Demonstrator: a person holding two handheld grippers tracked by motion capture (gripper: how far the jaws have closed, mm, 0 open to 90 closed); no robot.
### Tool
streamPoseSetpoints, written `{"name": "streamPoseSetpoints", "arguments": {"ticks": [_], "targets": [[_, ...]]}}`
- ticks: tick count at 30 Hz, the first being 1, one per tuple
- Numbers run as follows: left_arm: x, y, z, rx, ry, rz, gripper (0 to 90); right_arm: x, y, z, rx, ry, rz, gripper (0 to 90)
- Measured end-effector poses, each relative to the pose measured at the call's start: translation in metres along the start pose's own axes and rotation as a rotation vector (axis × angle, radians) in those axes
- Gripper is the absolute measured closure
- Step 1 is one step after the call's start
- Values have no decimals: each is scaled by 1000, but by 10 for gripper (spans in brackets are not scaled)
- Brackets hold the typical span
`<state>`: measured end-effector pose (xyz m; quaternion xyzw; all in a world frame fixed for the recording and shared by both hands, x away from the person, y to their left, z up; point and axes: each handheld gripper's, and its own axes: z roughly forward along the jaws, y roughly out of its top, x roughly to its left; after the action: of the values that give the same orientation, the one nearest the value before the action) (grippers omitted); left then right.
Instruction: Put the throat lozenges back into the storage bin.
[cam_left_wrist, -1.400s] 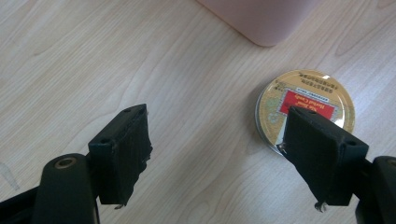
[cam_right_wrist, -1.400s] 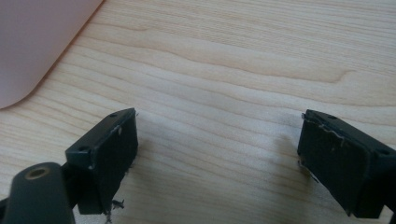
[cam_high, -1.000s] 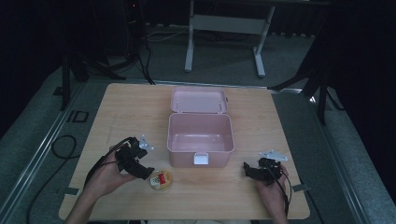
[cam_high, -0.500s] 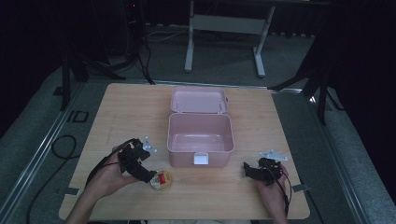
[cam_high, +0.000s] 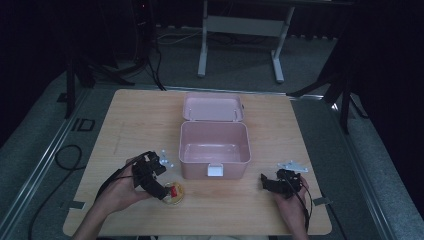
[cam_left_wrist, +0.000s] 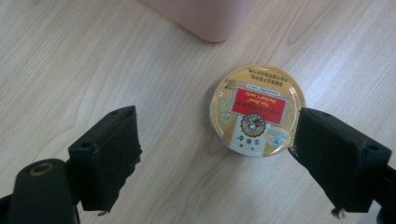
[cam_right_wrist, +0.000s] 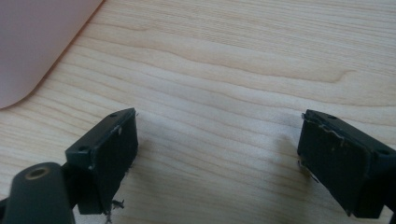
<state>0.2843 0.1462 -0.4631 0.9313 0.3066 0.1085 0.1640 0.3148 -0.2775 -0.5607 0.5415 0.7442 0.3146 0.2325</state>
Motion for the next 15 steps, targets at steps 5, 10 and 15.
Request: {"name": "streamPoseSetpoints", "arguments": {"ticks": [5,10,15], "targets": [[-2,1,2,12,-8,14,151,0,0,0,0,0,0,120],[-5,2,5,17,-11,20,150,0,0,0,0,0,0,120],[-7,3,8,30,-16,33,149,0,0,0,0,0,0,120]]}}
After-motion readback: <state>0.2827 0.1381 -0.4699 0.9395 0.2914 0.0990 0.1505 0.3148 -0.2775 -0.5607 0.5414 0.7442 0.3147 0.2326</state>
